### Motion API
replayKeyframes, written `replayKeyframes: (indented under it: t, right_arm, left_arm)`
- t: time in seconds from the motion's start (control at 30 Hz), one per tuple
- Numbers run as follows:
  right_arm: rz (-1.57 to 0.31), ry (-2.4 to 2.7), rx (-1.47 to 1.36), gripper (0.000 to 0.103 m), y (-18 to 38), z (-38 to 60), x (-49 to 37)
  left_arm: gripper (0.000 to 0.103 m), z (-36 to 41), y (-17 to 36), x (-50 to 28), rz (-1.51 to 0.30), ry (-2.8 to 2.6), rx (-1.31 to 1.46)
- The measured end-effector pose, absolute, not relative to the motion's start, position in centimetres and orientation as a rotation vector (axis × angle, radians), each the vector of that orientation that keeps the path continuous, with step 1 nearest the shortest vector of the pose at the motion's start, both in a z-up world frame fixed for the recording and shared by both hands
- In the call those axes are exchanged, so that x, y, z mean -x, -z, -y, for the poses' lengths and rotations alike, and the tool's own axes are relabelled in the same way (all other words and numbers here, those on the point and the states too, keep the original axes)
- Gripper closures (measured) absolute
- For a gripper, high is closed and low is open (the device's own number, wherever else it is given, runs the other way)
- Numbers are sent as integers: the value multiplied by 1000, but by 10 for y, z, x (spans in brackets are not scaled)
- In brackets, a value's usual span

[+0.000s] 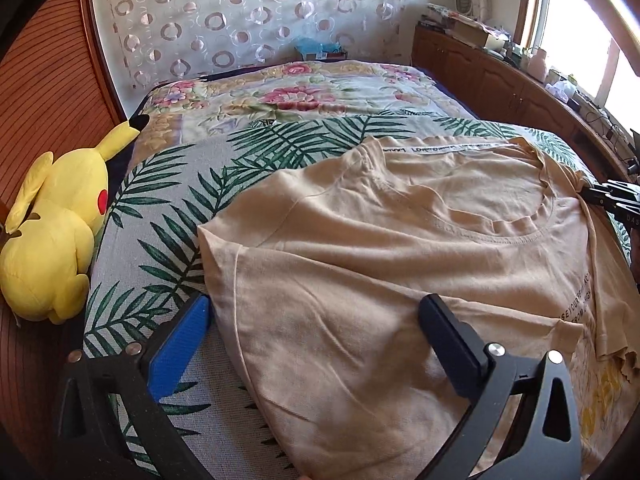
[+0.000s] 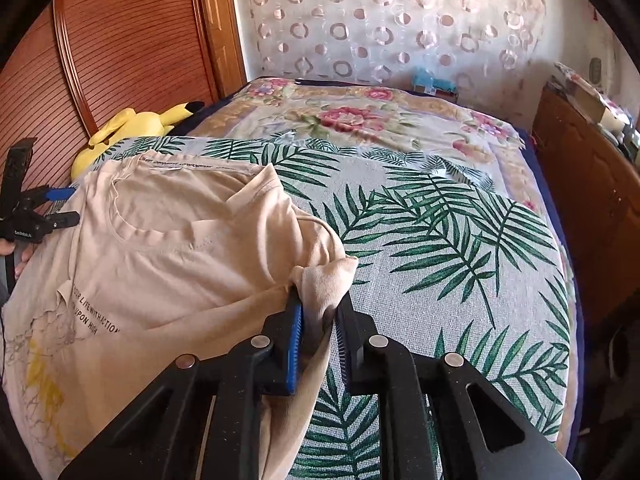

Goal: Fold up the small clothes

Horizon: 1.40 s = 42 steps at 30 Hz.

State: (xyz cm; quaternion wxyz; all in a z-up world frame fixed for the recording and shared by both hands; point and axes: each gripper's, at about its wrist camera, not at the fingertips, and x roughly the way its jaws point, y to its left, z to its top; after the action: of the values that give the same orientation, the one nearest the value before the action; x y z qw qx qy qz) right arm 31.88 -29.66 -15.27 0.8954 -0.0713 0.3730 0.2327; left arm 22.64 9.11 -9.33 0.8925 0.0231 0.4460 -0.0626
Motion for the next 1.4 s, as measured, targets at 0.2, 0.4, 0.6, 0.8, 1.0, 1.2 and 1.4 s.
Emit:
replayKeyframes:
  t: [0.2, 0.4, 0.6, 0.8, 1.0, 1.2, 1.4]
  right_arm:
    - [-774, -495, 133, 85, 154, 299, -321]
    - [-769, -493, 155, 82, 154, 296, -320]
    - [-770, -498, 146, 82, 155, 297, -321]
    - [-765, -491, 162, 82, 155, 297, -320]
    - [-785, -508, 194, 95, 151, 288, -323]
    - [-709, -506, 222, 96, 130, 276, -300]
    - [-604, -507, 192, 96, 97, 290, -242]
  left_arm:
    - [7, -102, 88, -228, -921, 126, 12]
    - [35, -131, 78, -230, -883, 83, 112]
    - [54, -142, 82, -238, -883, 62, 132]
    - [56, -133, 84, -240, -867, 51, 93]
    - [88, -128, 82, -241, -876, 78, 86]
    - [95, -119, 67, -224, -845, 114, 80]
    - [95, -95, 26, -159, -712, 174, 52]
